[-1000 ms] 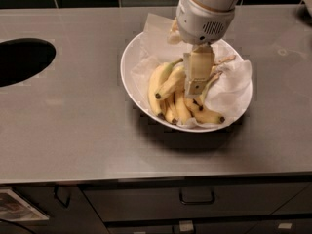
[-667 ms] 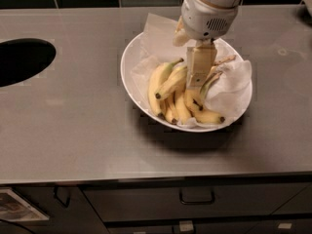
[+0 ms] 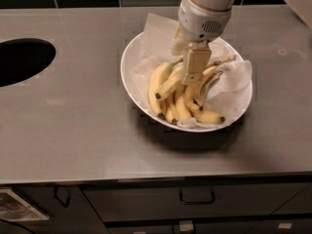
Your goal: Pick banana from white bowl
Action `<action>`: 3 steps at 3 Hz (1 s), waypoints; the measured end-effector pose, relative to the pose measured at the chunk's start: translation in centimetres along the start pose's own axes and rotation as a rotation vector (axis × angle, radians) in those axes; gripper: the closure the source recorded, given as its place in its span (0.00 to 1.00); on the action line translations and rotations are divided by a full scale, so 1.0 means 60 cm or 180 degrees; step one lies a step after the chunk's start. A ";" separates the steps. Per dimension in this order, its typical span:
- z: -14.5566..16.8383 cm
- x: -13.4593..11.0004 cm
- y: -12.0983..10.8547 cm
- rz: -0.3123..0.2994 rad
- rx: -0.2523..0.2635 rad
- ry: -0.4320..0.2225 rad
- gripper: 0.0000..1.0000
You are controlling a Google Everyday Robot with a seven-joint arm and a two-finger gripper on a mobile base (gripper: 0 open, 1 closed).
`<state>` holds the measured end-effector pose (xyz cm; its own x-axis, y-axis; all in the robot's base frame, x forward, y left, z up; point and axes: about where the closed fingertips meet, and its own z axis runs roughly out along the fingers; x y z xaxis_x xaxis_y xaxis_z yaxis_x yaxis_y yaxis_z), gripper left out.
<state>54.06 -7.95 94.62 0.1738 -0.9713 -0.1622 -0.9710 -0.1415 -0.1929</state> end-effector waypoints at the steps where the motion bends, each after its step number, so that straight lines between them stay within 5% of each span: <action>1: 0.020 0.001 0.009 0.0005 -0.0089 -0.0011 0.40; 3: 0.046 0.002 0.019 0.0016 -0.0194 -0.0017 0.41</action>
Offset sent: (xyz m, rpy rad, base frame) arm -0.0180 -0.0042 -0.0382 -0.0219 0.1130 0.0059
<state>53.40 -7.69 91.73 0.1695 -0.9710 -0.1684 -0.9800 -0.1481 -0.1328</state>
